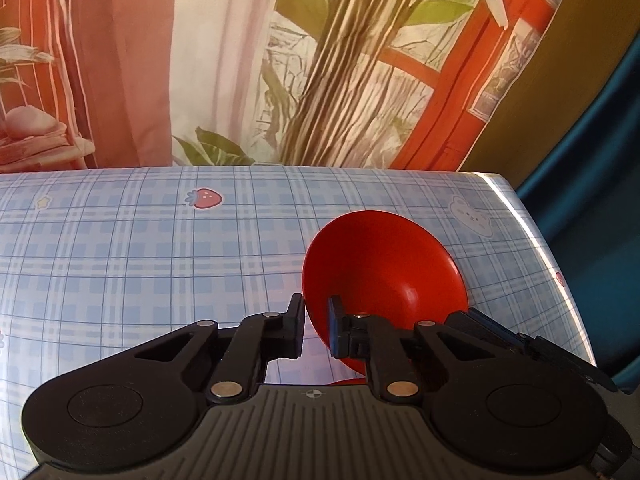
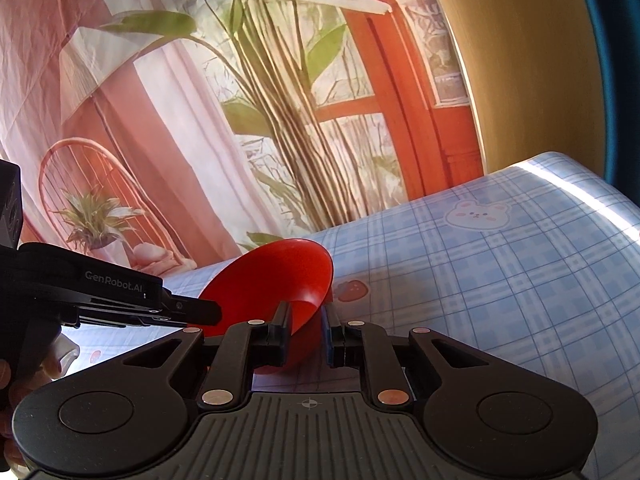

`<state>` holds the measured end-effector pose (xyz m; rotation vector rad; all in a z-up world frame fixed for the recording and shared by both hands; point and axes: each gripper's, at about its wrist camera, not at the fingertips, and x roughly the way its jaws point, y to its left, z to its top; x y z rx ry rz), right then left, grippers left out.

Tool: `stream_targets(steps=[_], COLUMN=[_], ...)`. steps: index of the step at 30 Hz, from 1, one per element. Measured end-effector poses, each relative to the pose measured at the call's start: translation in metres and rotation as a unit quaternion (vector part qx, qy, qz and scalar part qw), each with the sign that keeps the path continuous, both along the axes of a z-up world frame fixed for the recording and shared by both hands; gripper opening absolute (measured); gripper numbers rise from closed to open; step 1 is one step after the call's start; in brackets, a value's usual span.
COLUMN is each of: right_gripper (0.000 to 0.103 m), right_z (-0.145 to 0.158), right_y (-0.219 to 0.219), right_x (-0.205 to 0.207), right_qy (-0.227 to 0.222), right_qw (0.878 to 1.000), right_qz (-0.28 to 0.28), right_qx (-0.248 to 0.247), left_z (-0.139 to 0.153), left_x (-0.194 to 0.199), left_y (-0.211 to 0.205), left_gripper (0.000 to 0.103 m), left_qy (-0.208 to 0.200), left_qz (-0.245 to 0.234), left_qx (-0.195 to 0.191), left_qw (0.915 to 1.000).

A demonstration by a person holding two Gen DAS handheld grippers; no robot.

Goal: Organize plates and bowls

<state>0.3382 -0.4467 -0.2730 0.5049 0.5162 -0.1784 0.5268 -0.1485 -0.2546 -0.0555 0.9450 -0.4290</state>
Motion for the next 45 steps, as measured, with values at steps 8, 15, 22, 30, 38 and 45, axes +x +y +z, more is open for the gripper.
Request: stream_targets(steps=[8,15,22,30,38,45], right_gripper=[0.013,0.013,0.013,0.013,0.013,0.013], right_z=[0.018,0.046,0.066,0.059,0.040,0.037], right_y=[0.002,0.016,0.038,0.053,0.066,0.072], right_x=[-0.005,-0.014,-0.033,-0.055,-0.061,-0.060], right_qy=[-0.016,-0.031,-0.036,-0.021,-0.002,0.002], right_qw=[1.000,0.999,0.999,0.999,1.000,1.000], right_qz=[-0.008,-0.001,0.010,0.012,0.013,0.018], right_qx=[-0.009,-0.023,-0.036,-0.032,-0.018,-0.019], left_z=[0.026,0.055,0.070,0.058,0.042,0.032], left_x=[-0.015,-0.041,-0.071,-0.099,-0.109,-0.111], left_y=[-0.002,0.011,0.025,0.034,0.043,0.048], left_gripper=[0.013,0.013,0.014,0.016,0.017,0.018], left_qy=[-0.040,-0.061,-0.064,-0.042,-0.022,-0.006], left_qz=[-0.010,-0.014,-0.016,-0.021,-0.018,-0.014], left_qx=[0.000,0.003,0.007,0.015,0.023,0.022], left_qw=[0.9991,0.9981,0.9978,0.9988,0.9993,0.9996])
